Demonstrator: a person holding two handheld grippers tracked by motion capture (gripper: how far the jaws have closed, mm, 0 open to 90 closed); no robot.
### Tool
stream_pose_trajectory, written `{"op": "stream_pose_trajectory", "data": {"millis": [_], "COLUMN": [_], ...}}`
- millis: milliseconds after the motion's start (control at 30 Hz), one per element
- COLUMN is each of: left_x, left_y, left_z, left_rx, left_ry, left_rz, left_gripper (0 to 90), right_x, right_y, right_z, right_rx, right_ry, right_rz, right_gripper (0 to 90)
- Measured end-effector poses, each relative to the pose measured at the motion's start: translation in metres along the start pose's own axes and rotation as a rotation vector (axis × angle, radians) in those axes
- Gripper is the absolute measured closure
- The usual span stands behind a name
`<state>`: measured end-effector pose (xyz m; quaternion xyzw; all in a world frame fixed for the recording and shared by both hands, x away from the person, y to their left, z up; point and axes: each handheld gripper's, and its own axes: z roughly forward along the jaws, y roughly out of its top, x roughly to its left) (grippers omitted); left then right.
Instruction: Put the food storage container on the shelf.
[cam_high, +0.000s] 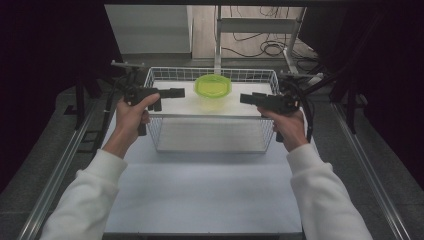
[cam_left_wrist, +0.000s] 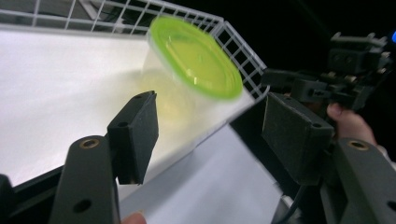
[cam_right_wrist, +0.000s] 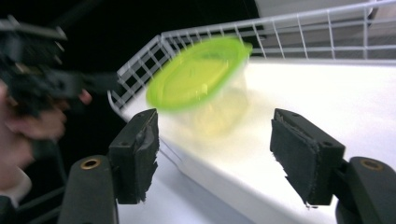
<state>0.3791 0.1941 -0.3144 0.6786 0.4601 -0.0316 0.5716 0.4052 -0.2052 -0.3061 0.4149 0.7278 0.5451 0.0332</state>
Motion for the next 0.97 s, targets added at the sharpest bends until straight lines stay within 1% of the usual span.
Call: {"op": "stream_pose_trajectory", "data": {"millis": [33, 67, 100, 133, 200, 267, 300, 400, 433, 500, 600, 667, 700, 833, 900, 967], "left_x": [-0.002, -0.003, -0.005, -0.006, -0.006, -0.006, -0.006, -0.006, -0.006, -0.005, -0.003, 0.0, 0.001, 0.005, 0.007, 0.008], "left_y": [-0.007, -0.015, -0.023, -0.032, -0.05, -0.069, -0.078, -0.107, -0.113, -0.129, -0.15, -0.159, -0.163, -0.17, -0.172, -0.175], "left_z": [-0.005, -0.009, -0.014, -0.017, -0.024, -0.028, -0.029, -0.031, -0.031, -0.03, -0.027, -0.025, -0.025, -0.024, -0.022, -0.02], "left_rx": [0.002, 0.002, 0.006, 0.011, 0.01, 0.013, 0.019, 0.035, 0.041, 0.055, 0.097, 0.119, 0.123, 0.132, 0.137, 0.149], "left_ry": [0.007, 0.012, 0.026, 0.036, 0.046, 0.052, 0.056, 0.074, 0.078, 0.084, 0.089, 0.106, 0.108, 0.125, 0.132, 0.14], "left_rz": [0.015, 0.024, 0.035, 0.05, 0.063, 0.074, 0.073, 0.092, 0.098, 0.104, 0.105, 0.114, 0.116, 0.108, 0.105, 0.113], "left_gripper": [35.5, 35.3, 35.1, 34.8, 34.8, 34.7, 34.7, 34.0, 33.6, 33.2, 31.7, 30.6, 30.4, 28.9, 27.6, 26.0], "right_x": [0.003, 0.005, 0.007, 0.008, 0.009, 0.009, 0.008, 0.006, 0.005, 0.003, 0.001, -0.001, -0.002, -0.005, -0.004, -0.003], "right_y": [-0.008, -0.016, -0.024, -0.033, -0.051, -0.068, -0.076, -0.101, -0.111, -0.124, -0.145, -0.154, -0.157, -0.163, -0.163, -0.165], "right_z": [-0.006, -0.011, -0.015, -0.02, -0.028, -0.037, -0.041, -0.052, -0.056, -0.059, -0.061, -0.061, -0.06, -0.056, -0.055, -0.056], "right_rx": [0.011, 0.019, 0.025, 0.026, 0.036, 0.036, 0.04, 0.04, 0.042, 0.051, 0.073, 0.083, 0.09, 0.093, 0.08, 0.063], "right_ry": [-0.01, -0.016, -0.018, -0.015, -0.011, -0.007, -0.006, -0.006, -0.011, -0.022, -0.049, -0.066, -0.071, -0.08, -0.085, -0.091], "right_rz": [-0.033, -0.056, -0.073, -0.085, -0.102, -0.111, -0.116, -0.108, -0.108, -0.113, -0.126, -0.133, -0.135, -0.136, -0.142, -0.155], "right_gripper": [30.1, 29.4, 28.7, 28.5, 27.5, 27.2, 27.1, 27.0, 27.0, 26.6, 25.9, 25.5, 25.3, 23.8, 22.1, 19.2]}}
